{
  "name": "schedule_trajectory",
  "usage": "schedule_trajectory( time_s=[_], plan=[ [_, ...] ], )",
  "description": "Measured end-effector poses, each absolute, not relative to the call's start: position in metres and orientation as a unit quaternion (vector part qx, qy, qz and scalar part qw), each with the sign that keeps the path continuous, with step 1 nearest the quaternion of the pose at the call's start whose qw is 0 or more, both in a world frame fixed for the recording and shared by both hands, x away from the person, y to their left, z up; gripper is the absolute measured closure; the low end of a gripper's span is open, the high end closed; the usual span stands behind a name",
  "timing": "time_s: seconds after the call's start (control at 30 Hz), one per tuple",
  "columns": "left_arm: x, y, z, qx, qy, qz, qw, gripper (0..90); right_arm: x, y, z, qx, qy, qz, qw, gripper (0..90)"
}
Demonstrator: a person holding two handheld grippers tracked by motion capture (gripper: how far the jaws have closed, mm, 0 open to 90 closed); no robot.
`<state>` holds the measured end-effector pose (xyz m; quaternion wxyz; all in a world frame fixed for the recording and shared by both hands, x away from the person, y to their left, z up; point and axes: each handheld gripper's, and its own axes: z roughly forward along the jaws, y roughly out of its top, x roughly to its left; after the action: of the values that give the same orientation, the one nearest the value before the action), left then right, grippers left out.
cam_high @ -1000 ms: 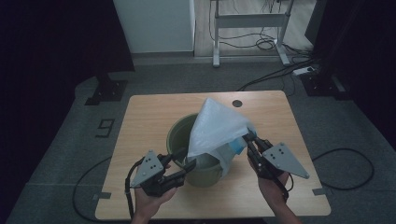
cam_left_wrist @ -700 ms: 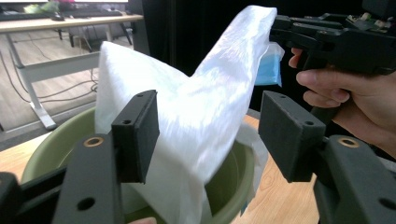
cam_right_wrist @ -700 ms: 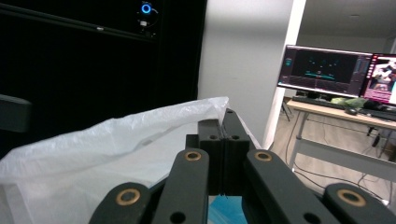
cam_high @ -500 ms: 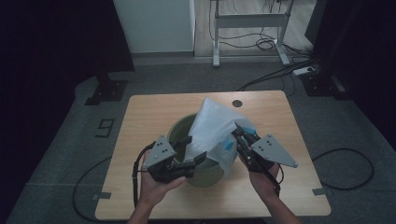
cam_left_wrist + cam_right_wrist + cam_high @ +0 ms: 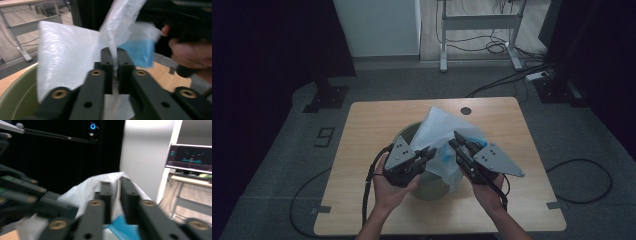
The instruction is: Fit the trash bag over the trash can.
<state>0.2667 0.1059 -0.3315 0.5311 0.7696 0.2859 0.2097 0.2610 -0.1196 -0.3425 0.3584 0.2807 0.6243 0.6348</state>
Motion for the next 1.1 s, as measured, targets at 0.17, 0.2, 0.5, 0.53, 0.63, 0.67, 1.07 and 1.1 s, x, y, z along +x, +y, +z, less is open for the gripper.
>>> schedule_trajectory(
  time_s=[0.17,0.2,0.5,0.53,0.63,0.67,1.07,1.1],
  plan=[
    [0.269,0.115,-0.334,0.749,0.312,0.215,0.544,90.0,0.247,-0.125,-0.356,0.271,0.624,0.645,0.347,50.9],
    [0.271,0.119,-0.335,0.742,0.321,0.213,0.549,90.0,0.238,-0.130,-0.365,0.276,0.622,0.648,0.342,44.8],
    [0.275,0.128,-0.338,0.726,0.347,0.213,0.554,90.0,0.206,-0.145,-0.407,0.312,0.617,0.654,0.308,34.1],
    [0.277,0.130,-0.339,0.721,0.353,0.211,0.557,90.0,0.200,-0.146,-0.419,0.316,0.622,0.652,0.298,33.4],
    [0.277,0.132,-0.339,0.718,0.356,0.208,0.561,90.0,0.195,-0.143,-0.437,0.324,0.635,0.642,0.282,31.7],
    [0.278,0.133,-0.339,0.717,0.358,0.207,0.562,90.0,0.195,-0.139,-0.444,0.325,0.643,0.635,0.279,30.7],
    [0.275,0.148,-0.341,0.705,0.362,0.180,0.582,90.0,0.212,-0.120,-0.474,0.361,0.672,0.566,0.313,63.8],
    [0.275,0.148,-0.341,0.705,0.362,0.180,0.582,90.0,0.212,-0.120,-0.474,0.361,0.672,0.566,0.313,63.8]
  ],
)
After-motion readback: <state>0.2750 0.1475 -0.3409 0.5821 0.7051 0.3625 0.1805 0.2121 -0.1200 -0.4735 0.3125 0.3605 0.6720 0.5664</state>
